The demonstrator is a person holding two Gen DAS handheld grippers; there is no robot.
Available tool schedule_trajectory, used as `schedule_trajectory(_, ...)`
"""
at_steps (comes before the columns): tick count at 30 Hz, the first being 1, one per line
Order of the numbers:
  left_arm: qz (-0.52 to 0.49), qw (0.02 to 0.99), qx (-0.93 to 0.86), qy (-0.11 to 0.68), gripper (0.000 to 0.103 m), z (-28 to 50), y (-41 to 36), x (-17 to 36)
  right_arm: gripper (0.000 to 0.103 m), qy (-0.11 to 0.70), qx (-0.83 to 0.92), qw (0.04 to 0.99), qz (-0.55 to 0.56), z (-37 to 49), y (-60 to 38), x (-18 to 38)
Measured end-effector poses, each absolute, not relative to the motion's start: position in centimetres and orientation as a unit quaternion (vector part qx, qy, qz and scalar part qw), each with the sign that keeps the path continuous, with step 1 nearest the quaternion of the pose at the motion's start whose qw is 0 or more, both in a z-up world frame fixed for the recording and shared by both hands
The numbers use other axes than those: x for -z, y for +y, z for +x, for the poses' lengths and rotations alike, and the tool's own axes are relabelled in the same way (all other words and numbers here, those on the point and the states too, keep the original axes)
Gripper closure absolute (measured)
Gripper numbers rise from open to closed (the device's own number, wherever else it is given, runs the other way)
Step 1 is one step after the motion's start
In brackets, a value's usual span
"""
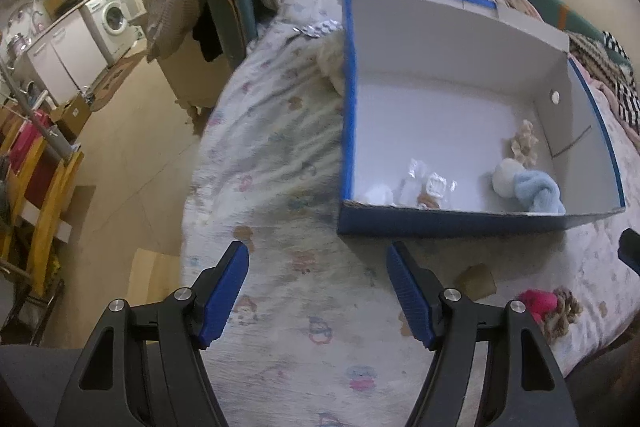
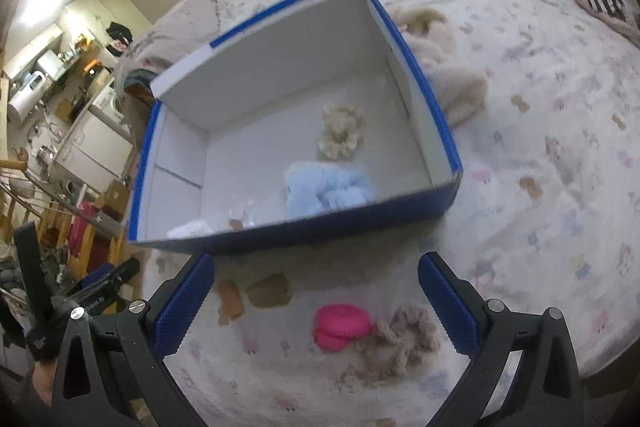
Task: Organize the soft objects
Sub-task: 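Withdraw both tools from the box toward the items on the bed, then grasp the orange sponge with the left tool while the right tool grasps the lace scrunchie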
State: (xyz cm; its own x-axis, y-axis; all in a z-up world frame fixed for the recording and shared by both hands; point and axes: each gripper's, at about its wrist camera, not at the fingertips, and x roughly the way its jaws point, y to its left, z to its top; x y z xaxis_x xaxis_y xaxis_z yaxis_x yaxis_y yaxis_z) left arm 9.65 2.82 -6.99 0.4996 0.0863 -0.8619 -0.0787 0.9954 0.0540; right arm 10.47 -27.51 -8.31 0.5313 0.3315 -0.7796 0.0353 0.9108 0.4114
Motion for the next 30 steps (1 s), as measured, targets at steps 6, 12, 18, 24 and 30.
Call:
schedule_trajectory(6,-0.062,0.823,-0.003,0.564,0.037,10.9,1.4,10.2,0.0,0.49,-0.075,0.848,0.188,10.8,-27.4,9.2)
schedule_trajectory(12,-0.126,0.76,0.024,0.638,0.062,12.5,-0.3,14.5,0.0,0.502,-0.068,0.84,0.194,11.3,-27.7,10.0)
schedule_trajectory(18,-0.127,0.739,0.022,0.661,0.069,13.6,-1.8,16.6,0.0,0.531,-0.046,0.822,0.2,11.5,-28.9,11.3)
schedule_trajectory(24,-0.112,0.724,0.015,0.68,0.09,13.5,-2.4,17.7,0.0,0.592,-0.018,0.775,0.221,10.9,-31.1,14.9)
schedule_trajectory(30,-0.118,0.728,0.023,0.675,0.098,13.5,-2.2,16.9,0.031,0.644,-0.005,0.726,0.241,10.5,-31.9,18.1)
